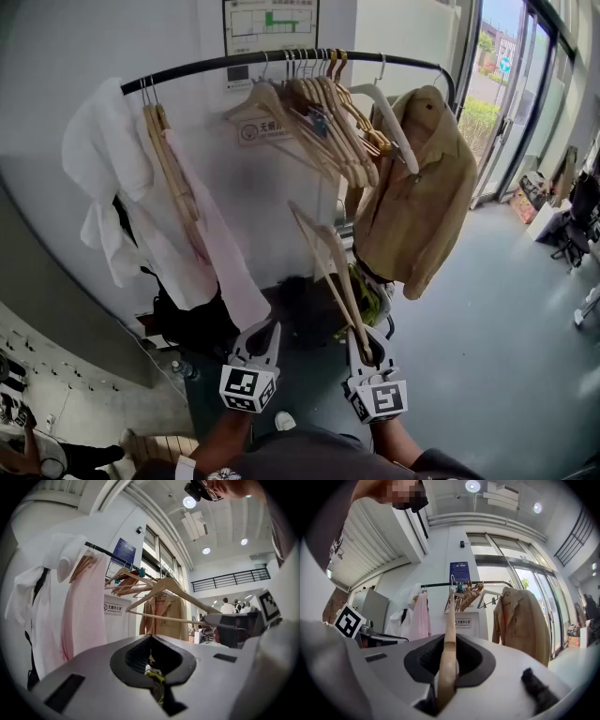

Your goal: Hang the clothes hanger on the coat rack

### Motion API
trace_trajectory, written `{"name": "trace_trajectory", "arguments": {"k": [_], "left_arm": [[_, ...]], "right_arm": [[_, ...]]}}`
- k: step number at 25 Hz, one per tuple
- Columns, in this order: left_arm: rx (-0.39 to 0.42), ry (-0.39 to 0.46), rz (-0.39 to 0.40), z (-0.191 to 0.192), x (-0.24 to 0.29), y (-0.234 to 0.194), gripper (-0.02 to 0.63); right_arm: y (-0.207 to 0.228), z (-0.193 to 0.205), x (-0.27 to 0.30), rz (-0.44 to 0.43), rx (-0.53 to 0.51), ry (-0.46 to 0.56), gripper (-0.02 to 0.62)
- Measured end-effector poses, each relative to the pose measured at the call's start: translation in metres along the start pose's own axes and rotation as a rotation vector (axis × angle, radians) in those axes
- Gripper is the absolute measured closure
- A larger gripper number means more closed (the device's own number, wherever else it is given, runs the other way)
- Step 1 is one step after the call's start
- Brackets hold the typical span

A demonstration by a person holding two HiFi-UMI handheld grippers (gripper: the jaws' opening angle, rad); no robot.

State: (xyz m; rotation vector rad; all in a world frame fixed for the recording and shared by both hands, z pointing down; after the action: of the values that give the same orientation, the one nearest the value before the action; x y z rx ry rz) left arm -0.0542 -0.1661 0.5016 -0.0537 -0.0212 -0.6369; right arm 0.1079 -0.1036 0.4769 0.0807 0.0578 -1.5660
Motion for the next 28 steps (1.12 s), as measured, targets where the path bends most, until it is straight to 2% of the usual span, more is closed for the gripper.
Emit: {"name": "trace_trajectory", "arguments": {"k": [5,11,15,19,28], "left_arm": [[0.006,-0.006,-0.033,-0.002,0.007,-0.031,0.597],[-0.002,-0.001,-0.118,-0.007,0.019,-0.052,0.597],[0.005,0.014,-0.185,-0.014,0.018,-0.061,0.595],[0.0,0.017,-0.241,-0.014,0.012,-0.068,0.597],[-0.025,0.023,-0.323,-0.007,-0.005,-0.074,0.597]], "right_arm": [[-0.016,-0.001,0.036,-0.036,-0.012,0.004,0.543],[-0.034,-0.018,0.087,-0.139,0.007,0.056,0.543],[-0.043,-0.032,0.123,-0.194,-0.016,0.041,0.543],[-0.048,-0.048,0.157,-0.206,-0.021,0.027,0.543],[-0.076,-0.114,0.219,-0.22,0.017,0.093,0.543]]}}
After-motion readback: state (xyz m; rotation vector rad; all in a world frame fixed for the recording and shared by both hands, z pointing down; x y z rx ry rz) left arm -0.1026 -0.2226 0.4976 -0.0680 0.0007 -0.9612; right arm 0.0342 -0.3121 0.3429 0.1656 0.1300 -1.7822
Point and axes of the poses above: the fingertips, and each gripper's own axes: x forward along the fingers, y to its right, z out of its underside, the point moved 2 cm from there along -x, backward along the fingers, and after that the axes turned 12 degrees about z, right-handed, at the moved point
